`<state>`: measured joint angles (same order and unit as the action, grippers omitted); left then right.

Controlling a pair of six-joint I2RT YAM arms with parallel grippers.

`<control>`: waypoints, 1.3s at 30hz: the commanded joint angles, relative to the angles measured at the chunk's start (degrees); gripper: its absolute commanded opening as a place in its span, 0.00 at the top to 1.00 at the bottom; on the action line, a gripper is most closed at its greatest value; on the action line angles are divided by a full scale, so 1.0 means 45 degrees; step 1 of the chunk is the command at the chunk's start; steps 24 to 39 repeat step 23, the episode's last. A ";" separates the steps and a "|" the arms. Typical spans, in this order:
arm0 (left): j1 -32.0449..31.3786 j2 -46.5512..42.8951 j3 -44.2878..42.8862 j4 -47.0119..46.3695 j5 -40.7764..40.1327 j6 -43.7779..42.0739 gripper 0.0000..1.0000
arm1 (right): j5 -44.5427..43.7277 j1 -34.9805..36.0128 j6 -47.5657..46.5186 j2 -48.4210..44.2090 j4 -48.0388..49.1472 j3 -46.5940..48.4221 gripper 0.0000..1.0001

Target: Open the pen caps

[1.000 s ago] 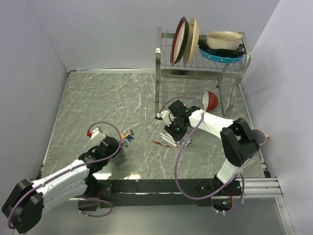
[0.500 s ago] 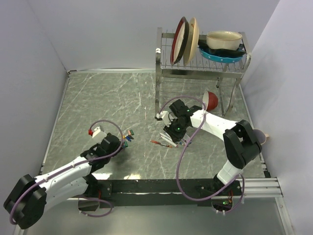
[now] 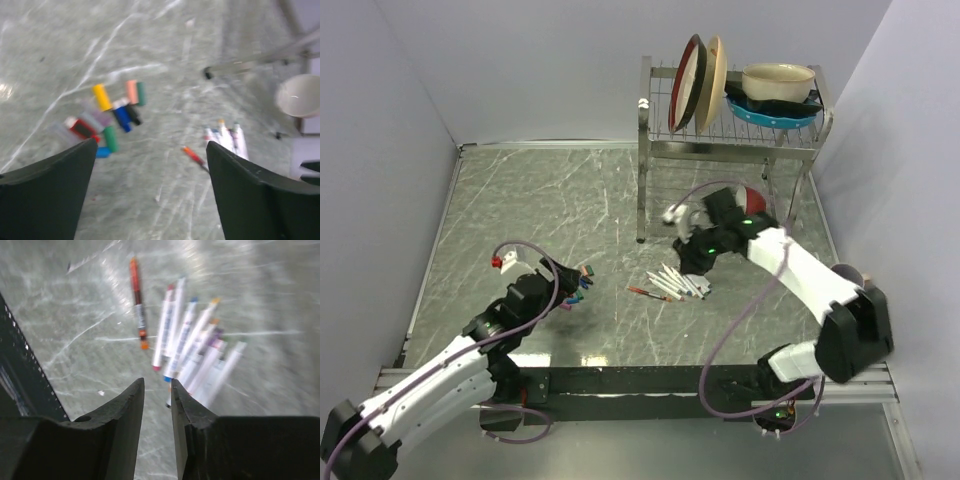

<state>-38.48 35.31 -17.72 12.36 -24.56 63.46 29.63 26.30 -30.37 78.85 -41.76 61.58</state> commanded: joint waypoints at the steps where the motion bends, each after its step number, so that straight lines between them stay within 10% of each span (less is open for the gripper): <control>1: 0.0055 -0.1243 -0.1373 0.0609 0.0301 -0.2027 0.01 | 0.1540 -0.2030 -0.0049 -0.2986 0.0606 -0.0266 0.63; 4: 0.0074 -0.1538 -0.2815 0.1526 -0.0011 -0.2888 0.01 | 0.1833 -0.3361 0.0965 -0.4920 0.1484 -0.0598 0.52; 8: 0.0074 -0.1285 -0.4205 0.2291 -0.0129 -0.3672 0.00 | 0.1819 -0.6054 0.2775 -0.7358 0.2479 -0.0872 0.00; 17: 0.0074 -0.1226 -0.5789 0.2741 0.0046 -0.4630 0.01 | -0.4177 -0.6451 0.7431 -0.8908 0.1939 0.0628 0.00; 39: 0.0074 -0.1070 -0.6004 0.2722 0.0222 -0.4864 0.01 | -0.4709 -0.6451 0.7569 -0.9513 0.2209 0.0534 0.00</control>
